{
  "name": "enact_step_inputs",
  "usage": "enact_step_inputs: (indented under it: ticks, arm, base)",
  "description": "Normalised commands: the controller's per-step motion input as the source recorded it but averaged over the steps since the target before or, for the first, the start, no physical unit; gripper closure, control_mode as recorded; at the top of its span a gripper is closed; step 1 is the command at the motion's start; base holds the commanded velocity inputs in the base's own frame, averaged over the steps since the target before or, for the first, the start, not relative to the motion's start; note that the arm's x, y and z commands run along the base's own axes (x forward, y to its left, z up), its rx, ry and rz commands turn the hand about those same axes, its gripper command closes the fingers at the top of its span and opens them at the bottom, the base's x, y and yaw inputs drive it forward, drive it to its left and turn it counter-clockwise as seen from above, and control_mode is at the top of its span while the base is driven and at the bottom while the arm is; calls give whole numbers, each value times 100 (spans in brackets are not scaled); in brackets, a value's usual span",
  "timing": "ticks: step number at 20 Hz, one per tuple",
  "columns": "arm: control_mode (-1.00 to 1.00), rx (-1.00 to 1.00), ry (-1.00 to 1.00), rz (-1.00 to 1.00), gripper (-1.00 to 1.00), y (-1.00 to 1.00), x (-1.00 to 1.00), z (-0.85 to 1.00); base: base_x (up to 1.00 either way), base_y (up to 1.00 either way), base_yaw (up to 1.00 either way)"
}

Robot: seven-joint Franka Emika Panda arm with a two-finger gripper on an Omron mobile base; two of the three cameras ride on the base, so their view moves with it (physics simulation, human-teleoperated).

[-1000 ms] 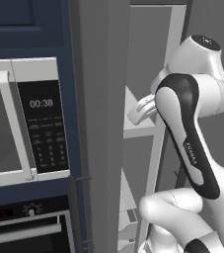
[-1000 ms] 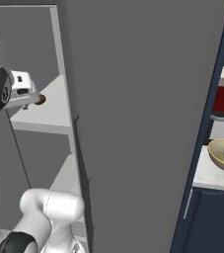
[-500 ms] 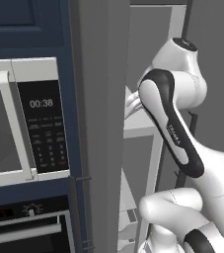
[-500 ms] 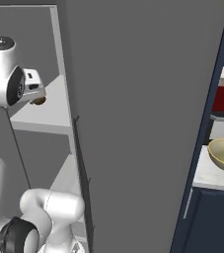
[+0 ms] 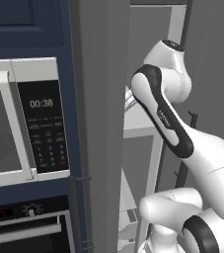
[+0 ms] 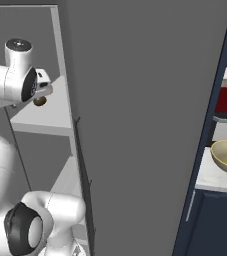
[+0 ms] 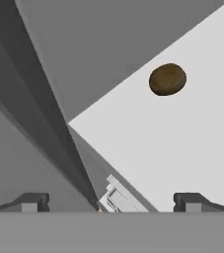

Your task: Take the pear, fish, and kiwi from the freezer and place them in the bowl on the counter.

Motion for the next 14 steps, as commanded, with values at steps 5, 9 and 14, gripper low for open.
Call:
enact_step_inputs:
  ticks: [5, 9, 14]
  arm:
    - [-100, 0, 0, 8, -100, 23, 35, -13]
    - [-100, 0, 0, 7, -100, 26, 30, -14]
    - [-100, 0, 0, 5, -100, 20, 30, -11]
  base:
    - [0, 0, 0]
    - [0, 0, 0]
    - [0, 0, 0]
